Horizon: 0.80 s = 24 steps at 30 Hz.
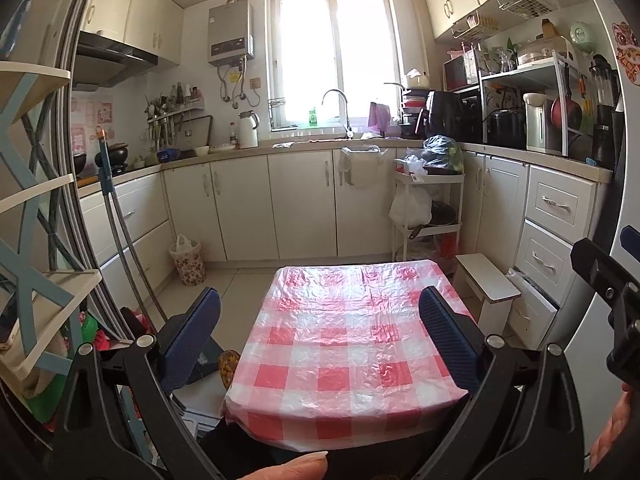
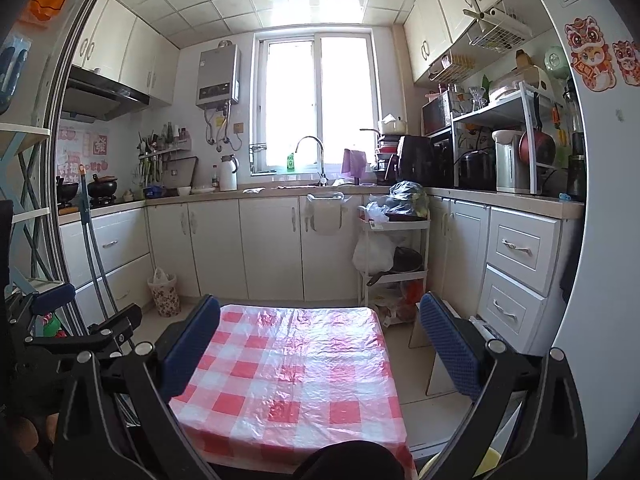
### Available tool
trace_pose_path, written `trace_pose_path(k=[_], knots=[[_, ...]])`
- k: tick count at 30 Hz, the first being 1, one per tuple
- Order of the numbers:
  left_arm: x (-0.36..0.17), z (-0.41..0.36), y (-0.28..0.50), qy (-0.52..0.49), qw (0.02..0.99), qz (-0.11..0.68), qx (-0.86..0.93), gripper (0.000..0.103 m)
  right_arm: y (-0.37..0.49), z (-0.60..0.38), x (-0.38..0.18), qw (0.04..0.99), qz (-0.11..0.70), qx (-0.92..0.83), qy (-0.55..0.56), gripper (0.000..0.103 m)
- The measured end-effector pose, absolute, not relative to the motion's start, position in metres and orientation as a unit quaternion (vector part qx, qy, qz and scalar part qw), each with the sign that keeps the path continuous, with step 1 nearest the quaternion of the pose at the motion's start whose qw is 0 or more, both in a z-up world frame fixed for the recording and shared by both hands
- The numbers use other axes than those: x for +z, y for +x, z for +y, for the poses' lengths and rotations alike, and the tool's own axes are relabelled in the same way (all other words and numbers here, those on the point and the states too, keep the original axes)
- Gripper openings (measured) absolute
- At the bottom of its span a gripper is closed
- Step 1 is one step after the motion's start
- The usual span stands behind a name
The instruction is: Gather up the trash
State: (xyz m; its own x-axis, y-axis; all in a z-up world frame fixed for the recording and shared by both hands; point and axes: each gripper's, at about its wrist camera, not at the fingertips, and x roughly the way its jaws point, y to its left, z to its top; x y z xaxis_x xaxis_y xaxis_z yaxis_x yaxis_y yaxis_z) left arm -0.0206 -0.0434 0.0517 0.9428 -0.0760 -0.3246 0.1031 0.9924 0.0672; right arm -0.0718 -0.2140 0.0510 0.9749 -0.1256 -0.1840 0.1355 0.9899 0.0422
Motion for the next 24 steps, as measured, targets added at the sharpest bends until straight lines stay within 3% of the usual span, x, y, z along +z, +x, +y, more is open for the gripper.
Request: trace_pose_path(k=[24], knots=[[0.044,-0.025,-0.011,-0.019,0.974,0.193,-0.116,0.096,-0.06,-0.211,0.045,0.994,0.099,-0.047,0.029,0.096]])
